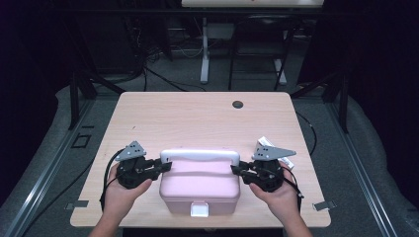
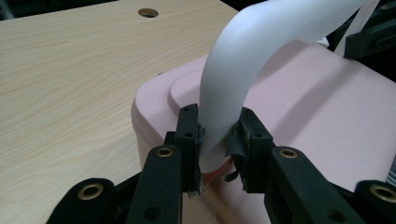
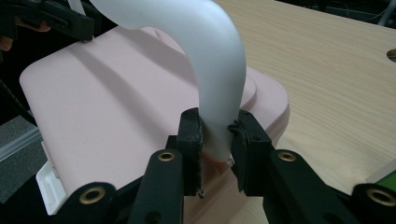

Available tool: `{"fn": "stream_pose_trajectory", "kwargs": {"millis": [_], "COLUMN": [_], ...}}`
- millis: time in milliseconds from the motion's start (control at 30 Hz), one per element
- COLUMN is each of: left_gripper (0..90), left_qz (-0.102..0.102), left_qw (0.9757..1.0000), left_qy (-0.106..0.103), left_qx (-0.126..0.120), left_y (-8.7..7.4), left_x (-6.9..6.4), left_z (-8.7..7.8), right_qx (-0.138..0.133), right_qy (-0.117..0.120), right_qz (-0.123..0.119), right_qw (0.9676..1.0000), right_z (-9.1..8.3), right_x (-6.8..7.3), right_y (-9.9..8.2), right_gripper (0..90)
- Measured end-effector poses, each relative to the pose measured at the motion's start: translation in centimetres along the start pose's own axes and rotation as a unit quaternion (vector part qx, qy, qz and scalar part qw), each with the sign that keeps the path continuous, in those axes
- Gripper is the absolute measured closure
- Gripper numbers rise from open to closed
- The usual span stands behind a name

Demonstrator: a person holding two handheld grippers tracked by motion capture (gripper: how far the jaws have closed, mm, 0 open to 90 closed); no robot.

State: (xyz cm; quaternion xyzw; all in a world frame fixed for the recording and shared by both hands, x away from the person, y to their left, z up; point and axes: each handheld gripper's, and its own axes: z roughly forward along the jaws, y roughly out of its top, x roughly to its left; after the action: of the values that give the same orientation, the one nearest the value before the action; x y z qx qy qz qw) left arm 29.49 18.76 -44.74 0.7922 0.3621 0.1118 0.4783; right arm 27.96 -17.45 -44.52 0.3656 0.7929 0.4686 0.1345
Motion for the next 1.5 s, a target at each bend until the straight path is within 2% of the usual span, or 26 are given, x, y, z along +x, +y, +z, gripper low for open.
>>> {"fn": "stream_pose_trajectory", "kwargs": {"millis": [300, 400, 500, 600, 667, 900, 1167, 1333, 1500], "left_gripper": [72.7, 67.6, 64.5, 62.2, 60.9, 60.8, 63.3, 66.5, 69.8], "left_qz": [-0.011, -0.014, -0.016, -0.016, -0.015, -0.008, -0.001, 0.0, -0.004], "left_qw": [0.9998, 0.9998, 0.9996, 0.9996, 0.9998, 0.9999, 0.9998, 0.9999, 0.9999], "left_qy": [-0.01, -0.014, -0.017, -0.012, -0.009, 0.006, 0.017, 0.017, 0.013], "left_qx": [-0.012, -0.008, -0.015, -0.019, -0.012, -0.011, -0.005, -0.003, -0.005], "left_y": [0.1, 0.2, 0.2, 0.3, 0.4, 0.4, -0.5, -1.2, -2.6], "left_x": [0.2, 0.2, 0.2, 0.2, 0.1, 0.2, 0.3, 0.1, -0.3], "left_z": [-0.1, -0.1, -0.4, -0.7, -1.0, -2.2, -3.9, -4.6, -5.2], "right_qx": [-0.01, -0.01, -0.01, -0.009, -0.011, -0.015, -0.018, -0.022, -0.025], "right_qy": [0.002, 0.003, 0.002, 0.004, 0.004, 0.003, 0.002, 0.003, 0.003], "right_qz": [0.007, 0.008, 0.006, 0.008, 0.007, 0.008, 0.008, 0.01, 0.013], "right_qw": [0.9999, 0.9999, 0.9999, 0.9999, 0.9999, 0.9998, 0.9998, 0.9997, 0.9996], "right_z": [-0.1, -0.1, -0.1, -0.2, -0.2, -0.3, -0.4, -0.5, -0.6], "right_x": [-0.2, -0.2, -0.1, -0.2, -0.2, -0.3, -0.3, -0.4, -0.4], "right_y": [0.3, 0.4, 0.4, 0.6, 0.7, 1.0, 1.2, 1.3, 1.4], "right_gripper": [74.0, 74.1, 74.0, 74.1, 74.1, 74.0, 74.1, 74.1, 74.1]}}
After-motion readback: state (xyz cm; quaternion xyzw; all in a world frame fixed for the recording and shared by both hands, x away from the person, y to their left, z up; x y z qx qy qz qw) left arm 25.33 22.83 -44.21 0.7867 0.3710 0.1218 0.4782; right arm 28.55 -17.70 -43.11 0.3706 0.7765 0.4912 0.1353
